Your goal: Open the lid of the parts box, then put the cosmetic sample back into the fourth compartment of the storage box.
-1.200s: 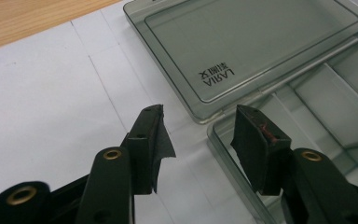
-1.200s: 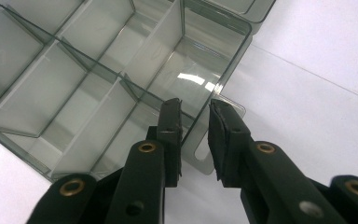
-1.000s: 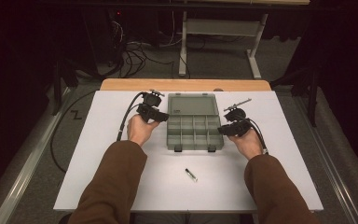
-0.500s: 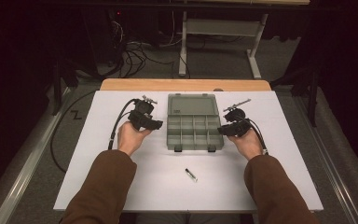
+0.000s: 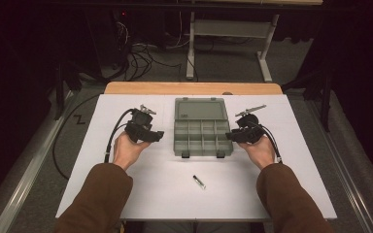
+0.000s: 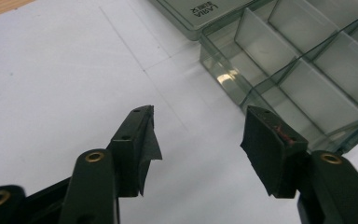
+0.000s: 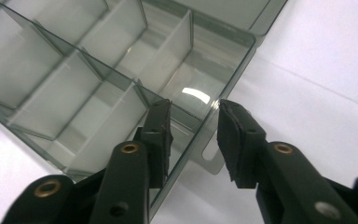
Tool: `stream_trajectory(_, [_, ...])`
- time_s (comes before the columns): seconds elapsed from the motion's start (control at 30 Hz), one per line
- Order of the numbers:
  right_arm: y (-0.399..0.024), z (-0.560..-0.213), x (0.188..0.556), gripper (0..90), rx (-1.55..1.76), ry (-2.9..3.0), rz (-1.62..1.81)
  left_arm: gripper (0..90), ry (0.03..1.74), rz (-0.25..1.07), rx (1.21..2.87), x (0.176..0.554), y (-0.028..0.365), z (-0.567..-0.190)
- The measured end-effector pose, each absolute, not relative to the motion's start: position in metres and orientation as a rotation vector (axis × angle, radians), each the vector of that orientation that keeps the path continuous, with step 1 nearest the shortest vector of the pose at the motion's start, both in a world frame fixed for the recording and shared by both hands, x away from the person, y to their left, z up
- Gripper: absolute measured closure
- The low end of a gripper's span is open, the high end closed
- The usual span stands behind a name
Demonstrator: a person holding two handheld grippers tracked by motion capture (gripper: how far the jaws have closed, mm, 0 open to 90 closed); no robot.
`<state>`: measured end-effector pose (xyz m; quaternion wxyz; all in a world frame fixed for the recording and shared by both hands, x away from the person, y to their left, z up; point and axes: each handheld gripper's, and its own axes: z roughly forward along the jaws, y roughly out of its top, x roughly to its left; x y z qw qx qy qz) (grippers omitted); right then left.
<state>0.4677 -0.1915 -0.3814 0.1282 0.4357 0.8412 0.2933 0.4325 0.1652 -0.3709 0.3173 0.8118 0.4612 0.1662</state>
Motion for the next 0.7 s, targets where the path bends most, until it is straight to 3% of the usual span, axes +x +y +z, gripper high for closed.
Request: stream_trajectory(0.7, [-0.211, -0.365, 0.423, 63.1, 1.205, 2.382, 1.116, 41.0, 1.217, 0.507, 1.969, 0.363, 0.210, -0.395])
